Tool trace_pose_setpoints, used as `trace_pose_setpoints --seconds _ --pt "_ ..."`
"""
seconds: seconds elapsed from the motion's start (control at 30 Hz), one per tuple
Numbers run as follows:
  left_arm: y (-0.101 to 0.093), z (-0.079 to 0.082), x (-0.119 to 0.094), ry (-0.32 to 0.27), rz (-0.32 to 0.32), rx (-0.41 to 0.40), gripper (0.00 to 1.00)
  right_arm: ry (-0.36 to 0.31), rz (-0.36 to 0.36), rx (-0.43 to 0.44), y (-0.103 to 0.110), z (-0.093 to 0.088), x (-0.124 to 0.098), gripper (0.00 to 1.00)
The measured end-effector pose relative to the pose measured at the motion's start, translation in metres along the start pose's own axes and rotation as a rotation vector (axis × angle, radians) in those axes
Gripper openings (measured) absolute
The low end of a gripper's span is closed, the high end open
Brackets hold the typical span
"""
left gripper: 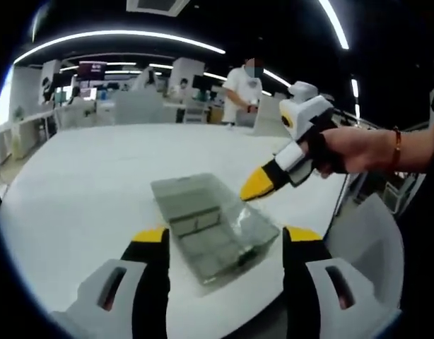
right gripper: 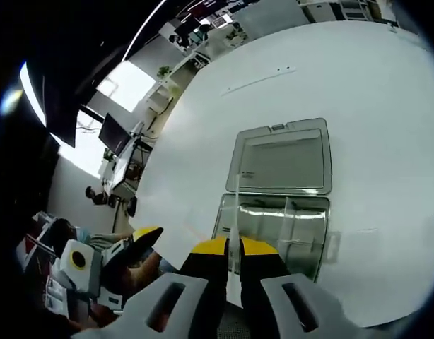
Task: Insert the divider into the dual guide fixture by aligning both edges with the guide slots and pushing it downward to the bottom, including one-sided entry, uneven engagement, binding, and posture correction.
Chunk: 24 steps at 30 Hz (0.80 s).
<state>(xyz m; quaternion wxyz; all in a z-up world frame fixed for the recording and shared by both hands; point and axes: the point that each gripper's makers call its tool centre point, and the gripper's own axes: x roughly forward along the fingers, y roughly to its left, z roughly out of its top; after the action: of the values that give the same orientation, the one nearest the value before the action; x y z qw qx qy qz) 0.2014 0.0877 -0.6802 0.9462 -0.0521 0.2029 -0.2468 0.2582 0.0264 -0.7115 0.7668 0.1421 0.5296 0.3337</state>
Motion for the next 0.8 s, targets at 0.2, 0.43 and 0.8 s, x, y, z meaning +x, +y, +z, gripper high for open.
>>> trace_pose_setpoints --seconds 0.2,0.43,0.8 --pt "0.003 -0.002 0.001 0.003 -0.007 0.001 0.63 0.017 -0.009 0.013 0.000 -0.001 0.004 0.00" --pt "0.008 -0.007 0.002 0.006 -0.009 -0.019 0.63 0.030 -0.021 0.033 -0.002 -0.003 0.009 0.00" --pt "0.017 -0.010 0.002 0.005 -0.002 -0.038 0.63 0.057 -0.033 0.045 -0.006 -0.005 0.018 0.00"
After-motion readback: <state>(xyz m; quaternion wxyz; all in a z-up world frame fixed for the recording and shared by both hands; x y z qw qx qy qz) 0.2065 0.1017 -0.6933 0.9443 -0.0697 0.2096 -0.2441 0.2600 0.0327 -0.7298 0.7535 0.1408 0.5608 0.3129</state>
